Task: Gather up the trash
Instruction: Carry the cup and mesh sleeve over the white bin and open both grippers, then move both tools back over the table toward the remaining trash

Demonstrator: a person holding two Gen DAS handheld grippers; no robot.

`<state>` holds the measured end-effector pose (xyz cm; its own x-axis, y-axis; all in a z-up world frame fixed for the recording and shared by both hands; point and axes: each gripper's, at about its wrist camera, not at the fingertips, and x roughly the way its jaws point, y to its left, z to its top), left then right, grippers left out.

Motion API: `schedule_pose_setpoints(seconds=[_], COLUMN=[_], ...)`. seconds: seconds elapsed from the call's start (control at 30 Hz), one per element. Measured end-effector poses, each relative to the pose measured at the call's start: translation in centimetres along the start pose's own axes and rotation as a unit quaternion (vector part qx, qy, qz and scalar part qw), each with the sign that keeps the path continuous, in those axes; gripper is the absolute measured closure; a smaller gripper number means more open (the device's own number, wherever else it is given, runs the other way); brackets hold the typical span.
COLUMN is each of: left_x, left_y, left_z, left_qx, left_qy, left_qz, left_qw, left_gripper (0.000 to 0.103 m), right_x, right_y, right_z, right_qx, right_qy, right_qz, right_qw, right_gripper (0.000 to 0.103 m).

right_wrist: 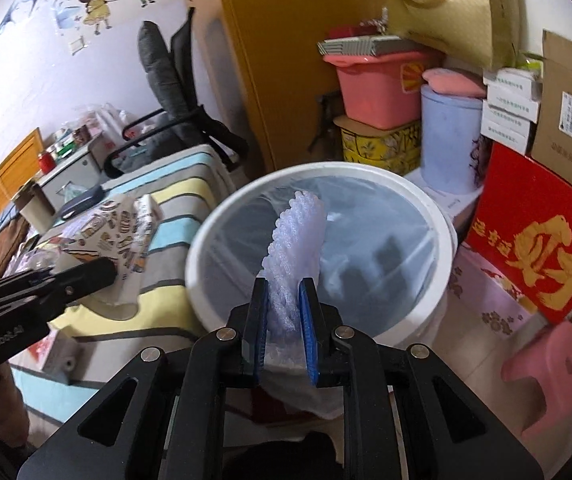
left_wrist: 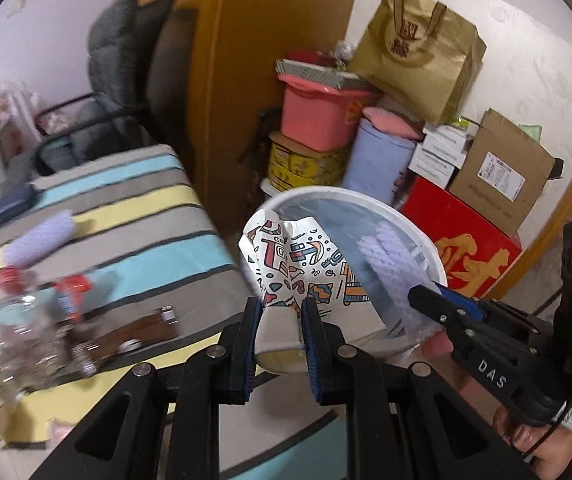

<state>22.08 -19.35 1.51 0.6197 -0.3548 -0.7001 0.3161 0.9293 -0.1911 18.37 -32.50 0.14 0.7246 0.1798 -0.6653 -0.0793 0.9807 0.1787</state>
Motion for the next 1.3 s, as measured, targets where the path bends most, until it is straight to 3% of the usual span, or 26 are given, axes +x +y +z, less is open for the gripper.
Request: schedule_pose_setpoints(seconds=[0.13,0.27,0.3,0.37,0.83,1.3], left_x=[2.8,4.5,4.7,4.6,-2.1,-10.3], left_y=[-1.1,-1.7,-1.7,-1.7,0.0,4.9], left_z=[0.7,1.0,0.9,0.9,-0.8,-5.6], left_qx=[0.000,-0.002,-0.003,-0.005,-0.017,-0.043], left_qy=[0.016,0.027,0.027,0.023,-0.028,-0.068], left_qz=[-0.016,-0.031,-0.032,-0.037,0.001,0.067], left_qw=[0.9997,0.9992,0.9991,0.9990,0.9995,0.9945], left_gripper=[0.082,0.080,0.077,0.063,0.063,0.063], right_x=[0.6,0.8,0.7,0.8,-1.7,-3.2], right_y=[-1.0,-1.6,-1.8,-2.1,-0.4,5.5], right_z=[0.1,0.1,0.0,0.1,-0.4,-1.8], right_qx=[0.008,0.012,0.014,0.019,0.007,-0.053], right_qy=[0.007,0.007,0.005,0.004,-0.015,-0.020], right_qz=[-0.005,-0.008,-0.011,-0.011,0.016,0.118], right_qw=[1.000,1.000,1.000,1.000,1.000,0.991], right_gripper=[0.081,0.063,0.056,0.052,0.052,0.052])
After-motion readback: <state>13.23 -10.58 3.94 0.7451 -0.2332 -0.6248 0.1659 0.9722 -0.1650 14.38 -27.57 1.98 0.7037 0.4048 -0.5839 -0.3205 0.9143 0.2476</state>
